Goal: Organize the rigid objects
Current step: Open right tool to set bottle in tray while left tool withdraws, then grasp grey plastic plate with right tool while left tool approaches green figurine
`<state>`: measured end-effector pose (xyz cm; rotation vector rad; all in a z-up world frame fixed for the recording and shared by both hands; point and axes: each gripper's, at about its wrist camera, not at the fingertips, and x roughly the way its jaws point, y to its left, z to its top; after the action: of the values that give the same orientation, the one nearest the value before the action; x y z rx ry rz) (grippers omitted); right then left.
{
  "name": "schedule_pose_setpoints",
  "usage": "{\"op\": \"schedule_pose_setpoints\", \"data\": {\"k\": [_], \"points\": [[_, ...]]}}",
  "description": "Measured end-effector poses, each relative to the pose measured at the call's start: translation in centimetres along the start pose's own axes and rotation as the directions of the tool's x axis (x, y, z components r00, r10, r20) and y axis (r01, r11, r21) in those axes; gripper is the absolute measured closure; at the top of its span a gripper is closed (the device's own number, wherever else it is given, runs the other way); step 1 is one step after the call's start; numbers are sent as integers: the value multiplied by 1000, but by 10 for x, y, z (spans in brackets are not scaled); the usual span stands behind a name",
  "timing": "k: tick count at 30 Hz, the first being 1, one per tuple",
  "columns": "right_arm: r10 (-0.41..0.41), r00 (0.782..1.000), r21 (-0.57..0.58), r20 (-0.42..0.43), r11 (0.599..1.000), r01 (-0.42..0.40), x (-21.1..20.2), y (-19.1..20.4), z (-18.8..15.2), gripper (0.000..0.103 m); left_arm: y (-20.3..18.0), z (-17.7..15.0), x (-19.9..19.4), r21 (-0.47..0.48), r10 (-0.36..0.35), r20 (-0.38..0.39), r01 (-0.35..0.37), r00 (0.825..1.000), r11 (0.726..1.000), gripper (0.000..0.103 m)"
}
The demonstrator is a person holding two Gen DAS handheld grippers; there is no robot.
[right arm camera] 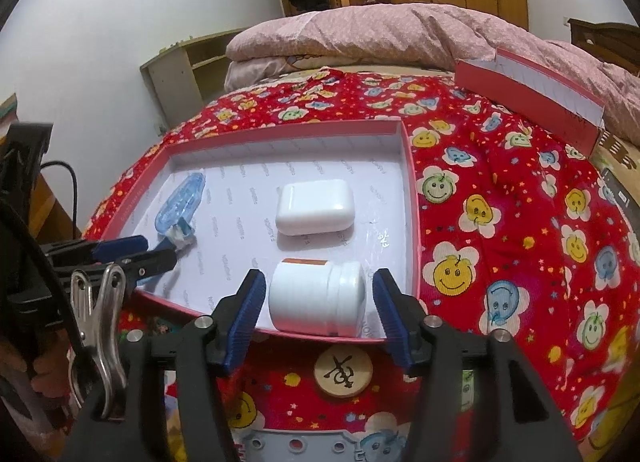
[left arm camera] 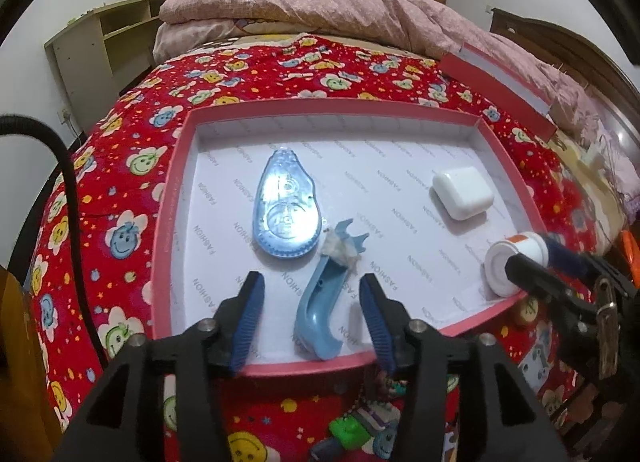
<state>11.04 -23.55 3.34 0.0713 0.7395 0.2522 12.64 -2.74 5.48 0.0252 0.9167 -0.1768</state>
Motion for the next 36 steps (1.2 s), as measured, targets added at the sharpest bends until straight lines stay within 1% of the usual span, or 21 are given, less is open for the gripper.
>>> {"op": "schedule_pose_setpoints", "data": {"k": [3,8,13,16,21,28,36], "points": [[-9,1000,-3,14,1000,9,-5,1,0,42,-1,-3,-6,5,1,1,-1,1000,1000,48],[1,1000,11,29,1000,-1,-16,1,-2,41,-4,-10,-17,15,-19,0,19,1000,1000,48],[14,998,0,59,1000,-14,-31,4,-5,41,-7,-19,-30,18,-29,16,29,999,999,47],[15,998,2,60,1000,-16,-37,3,-8,41,-6,-23,-37,24,-31,26,30,999,999,47],[15,999,13,52,1000,-16,-43,0,-13,41,-4,-26,-44,15,-46,26,46,999,999,47],[14,999,22,35,1000,-15,-51,-3,-26,41,-2,-40,-51,9,-55,17,55,998,998,47],[10,1000,15,-18,1000,-10,-57,-5,-48,41,-4,-55,-51,28,-58,-5,58,998,998,47]]}}
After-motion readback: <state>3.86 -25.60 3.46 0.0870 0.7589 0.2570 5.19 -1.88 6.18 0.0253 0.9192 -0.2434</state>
